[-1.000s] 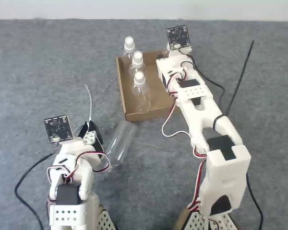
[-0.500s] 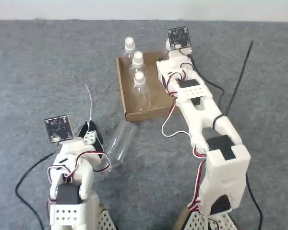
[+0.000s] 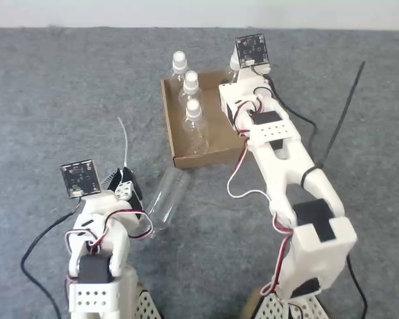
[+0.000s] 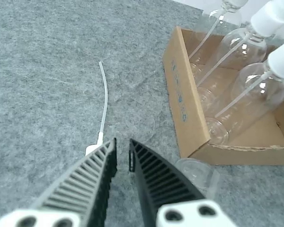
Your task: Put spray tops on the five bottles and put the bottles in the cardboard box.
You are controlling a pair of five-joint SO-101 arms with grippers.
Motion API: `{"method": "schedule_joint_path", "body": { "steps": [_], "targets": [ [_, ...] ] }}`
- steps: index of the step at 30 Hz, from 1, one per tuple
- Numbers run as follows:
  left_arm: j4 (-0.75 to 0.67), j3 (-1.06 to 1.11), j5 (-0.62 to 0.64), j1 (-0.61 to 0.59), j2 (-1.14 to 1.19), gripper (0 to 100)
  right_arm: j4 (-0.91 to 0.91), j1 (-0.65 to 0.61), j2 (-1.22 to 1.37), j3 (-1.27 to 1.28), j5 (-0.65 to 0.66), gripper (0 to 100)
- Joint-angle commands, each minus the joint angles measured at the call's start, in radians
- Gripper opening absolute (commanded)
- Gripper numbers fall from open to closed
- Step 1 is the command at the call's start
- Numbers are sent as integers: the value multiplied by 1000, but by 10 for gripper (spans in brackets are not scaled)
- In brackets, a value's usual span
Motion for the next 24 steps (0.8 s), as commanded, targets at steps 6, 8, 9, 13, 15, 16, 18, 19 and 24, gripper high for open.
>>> {"method": "schedule_joint_path", "body": {
  "steps": [6,8,9,13,15,16,18,19,24],
  "targets": [
    [-31,-12,-8,-3,-12,40,7,-15,-255,124,-12,292],
    [-31,-12,-8,-3,-12,40,7,-15,-295,157,-11,292],
    [-31,-12,-8,-3,-12,40,7,-15,-312,169,-9,292],
    [-31,-12,-8,-3,-12,40,8,-15,-355,199,-8,292],
    [-31,-12,-8,-3,-12,40,8,-19,-364,212,-11,289],
    [-31,-12,-8,-3,-12,40,8,-21,-369,219,-11,278],
    [-32,-12,-8,-3,-12,40,8,-21,-374,226,-8,236],
    [-32,-12,-8,-3,-12,40,10,-18,-378,226,-8,214],
    [-32,-12,-8,-3,-12,40,122,-10,-453,222,-6,184]
  ]
}}
